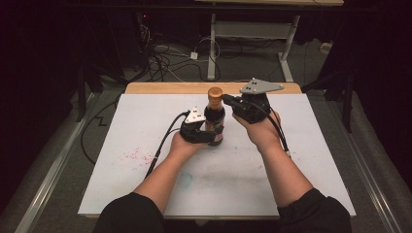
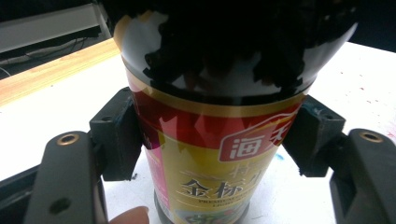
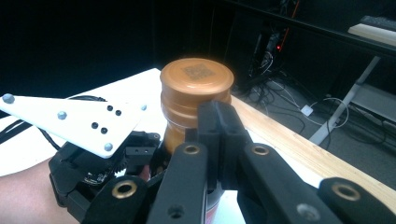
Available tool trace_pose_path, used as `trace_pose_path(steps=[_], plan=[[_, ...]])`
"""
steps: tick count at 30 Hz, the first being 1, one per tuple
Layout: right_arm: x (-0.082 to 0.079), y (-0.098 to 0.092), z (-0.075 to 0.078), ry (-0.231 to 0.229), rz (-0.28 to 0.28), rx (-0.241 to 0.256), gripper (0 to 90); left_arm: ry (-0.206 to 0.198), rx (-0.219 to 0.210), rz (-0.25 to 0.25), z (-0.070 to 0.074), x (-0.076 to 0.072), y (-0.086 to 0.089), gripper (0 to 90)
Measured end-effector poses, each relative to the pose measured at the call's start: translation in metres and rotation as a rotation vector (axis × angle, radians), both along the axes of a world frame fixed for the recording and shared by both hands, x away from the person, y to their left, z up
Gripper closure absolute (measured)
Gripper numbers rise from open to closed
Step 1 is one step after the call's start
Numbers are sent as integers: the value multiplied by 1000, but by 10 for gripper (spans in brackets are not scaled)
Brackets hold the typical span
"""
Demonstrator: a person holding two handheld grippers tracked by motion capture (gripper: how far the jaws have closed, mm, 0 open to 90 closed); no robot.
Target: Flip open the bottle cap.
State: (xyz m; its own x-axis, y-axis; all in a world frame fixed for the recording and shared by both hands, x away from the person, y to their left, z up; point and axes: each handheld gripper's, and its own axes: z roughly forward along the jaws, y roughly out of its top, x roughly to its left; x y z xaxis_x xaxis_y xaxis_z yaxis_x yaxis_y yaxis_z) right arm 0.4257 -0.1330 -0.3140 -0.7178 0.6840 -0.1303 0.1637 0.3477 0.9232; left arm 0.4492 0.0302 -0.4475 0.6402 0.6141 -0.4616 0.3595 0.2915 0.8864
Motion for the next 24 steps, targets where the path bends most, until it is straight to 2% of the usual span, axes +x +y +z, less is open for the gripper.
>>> trace_pose_path(steps=[13, 14, 15, 16, 17, 24], plan=[[3, 2, -1, -5, -18, -19, 900, 1, 2, 5, 0, 0, 0, 284], [2, 2, 0, -7, -17, -19, 900, 15, -85, 32, 2, -1, -7, 284], [2, 2, 0, -9, -15, -17, 900, 12, -90, 33, 2, -1, -7, 285], [1, 2, 1, -9, -14, -15, 900, -22, 143, -29, -2, 1, 8, 285], [1, 2, 1, -8, -16, -18, 900, -25, 162, -34, -3, 1, 10, 286], [0, 3, 1, -8, -18, -18, 900, -21, 142, -18, -3, 0, 8, 290]])
